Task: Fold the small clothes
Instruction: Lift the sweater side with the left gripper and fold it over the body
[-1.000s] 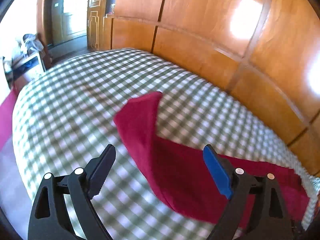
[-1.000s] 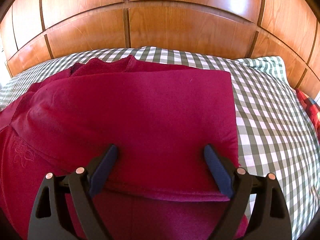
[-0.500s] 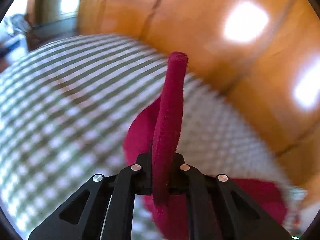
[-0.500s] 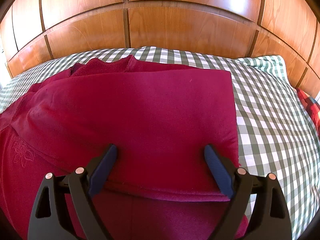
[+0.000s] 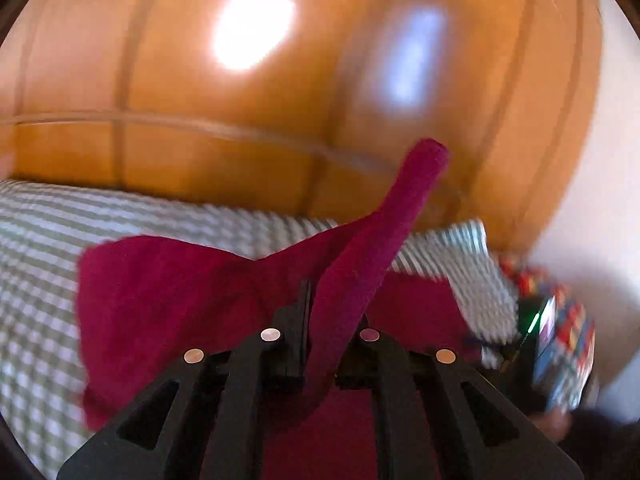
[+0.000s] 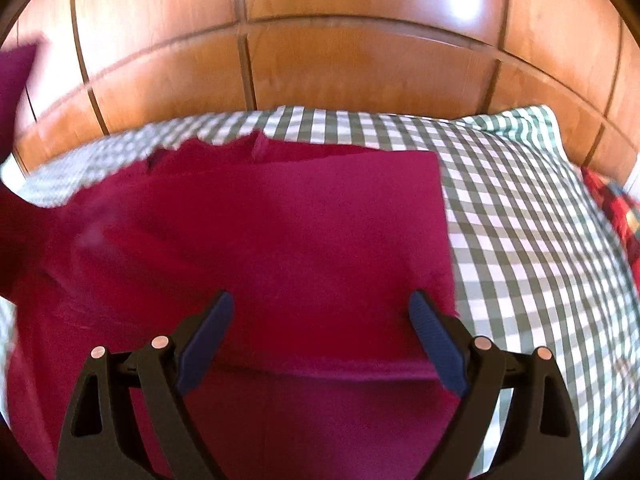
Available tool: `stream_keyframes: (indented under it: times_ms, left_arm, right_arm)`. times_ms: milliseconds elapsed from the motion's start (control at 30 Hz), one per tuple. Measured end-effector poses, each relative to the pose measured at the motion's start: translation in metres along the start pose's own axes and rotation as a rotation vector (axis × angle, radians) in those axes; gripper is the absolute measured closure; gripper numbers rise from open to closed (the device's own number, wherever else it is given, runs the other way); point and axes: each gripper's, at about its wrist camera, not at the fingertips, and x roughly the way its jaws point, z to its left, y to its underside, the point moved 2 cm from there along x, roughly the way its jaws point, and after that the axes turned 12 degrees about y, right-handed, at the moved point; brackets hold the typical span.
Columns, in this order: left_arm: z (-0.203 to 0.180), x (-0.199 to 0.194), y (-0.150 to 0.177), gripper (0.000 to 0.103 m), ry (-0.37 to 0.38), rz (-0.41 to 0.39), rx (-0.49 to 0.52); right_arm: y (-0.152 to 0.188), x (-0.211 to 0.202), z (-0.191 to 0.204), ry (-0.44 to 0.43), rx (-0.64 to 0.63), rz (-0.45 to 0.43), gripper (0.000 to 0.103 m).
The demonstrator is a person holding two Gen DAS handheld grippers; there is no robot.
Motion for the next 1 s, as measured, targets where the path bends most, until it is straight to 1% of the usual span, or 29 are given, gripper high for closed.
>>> stream_keyframes:
  times_ms: [33, 100, 167, 233, 267, 300, 367, 433, 467, 533, 600, 633, 733, 800, 833, 900, 933, 1000]
  left_arm:
    - [-0.011, 0.018, 0.012, 0.096, 0.002, 0.042, 0.031]
    - [-0.024, 0.040, 0.029, 0.096, -0.002, 0.100, 0.075]
    - [-0.029, 0.062, 0.049, 0.096, 0.006, 0.179, 0.085]
    - [-0.026, 0.068, 0.060, 0.093, 0.003, 0.217, 0.086]
    - [-0.026, 0.066, 0.063, 0.092, 0.009, 0.224, 0.097]
    - [-0.027, 0.063, 0.065, 0.089, 0.016, 0.226, 0.112]
    - [-0.030, 0.054, 0.070, 0.083, 0.033, 0.233, 0.143]
    - [-0.028, 0.041, 0.073, 0.066, 0.035, 0.228, 0.149]
    - [-0.033, 0.037, 0.074, 0.062, 0.030, 0.222, 0.150]
    - [-0.026, 0.024, 0.079, 0.054, 0.033, 0.210, 0.137]
    - [-0.030, 0.019, 0.084, 0.047, 0.030, 0.214, 0.139]
    - [-0.034, 0.014, 0.089, 0.042, 0.025, 0.219, 0.149]
    - [-0.030, -0.001, 0.099, 0.041, 0.032, 0.234, 0.137]
    - [-0.023, -0.010, 0.107, 0.041, 0.008, 0.239, 0.125]
    - [-0.017, -0.015, 0.110, 0.041, -0.001, 0.237, 0.107]
    - [-0.006, -0.025, 0.113, 0.041, -0.010, 0.225, 0.058]
    - [0.004, -0.032, 0.115, 0.040, -0.023, 0.213, 0.015]
    - [0.017, -0.040, 0.117, 0.041, -0.032, 0.200, -0.048]
  right_arm:
    - [0.000, -0.005, -0.007, -0.041, 0.037, 0.010, 0.014]
    - [0.000, -0.011, -0.018, -0.109, 0.094, 0.026, 0.014]
    - [0.000, -0.015, -0.029, -0.197, 0.164, 0.054, 0.015]
    - [-0.001, -0.014, -0.035, -0.290, 0.227, 0.096, 0.017]
    - [-0.001, -0.012, -0.036, -0.334, 0.254, 0.115, 0.017]
    - [-0.002, -0.009, -0.036, -0.391, 0.286, 0.142, 0.017]
    - [-0.004, -0.003, -0.031, -0.463, 0.316, 0.181, 0.018]
    - [-0.005, 0.002, -0.020, -0.516, 0.319, 0.217, 0.020]
    - [-0.004, 0.006, -0.014, -0.527, 0.316, 0.243, 0.024]
    - [-0.001, 0.014, -0.004, -0.516, 0.312, 0.283, 0.029]
    - [0.000, 0.016, 0.000, -0.507, 0.314, 0.288, 0.030]
    - [0.000, 0.015, -0.001, -0.505, 0.314, 0.289, 0.031]
    - [0.005, 0.010, -0.001, -0.511, 0.299, 0.312, 0.036]
    - [0.010, 0.007, 0.000, -0.509, 0.286, 0.332, 0.036]
    - [0.015, 0.003, 0.000, -0.507, 0.287, 0.324, 0.036]
    - [0.026, -0.002, 0.001, -0.512, 0.298, 0.326, 0.036]
    - [0.034, -0.002, 0.003, -0.507, 0.299, 0.341, 0.036]
    - [0.046, -0.003, 0.011, -0.500, 0.268, 0.351, 0.036]
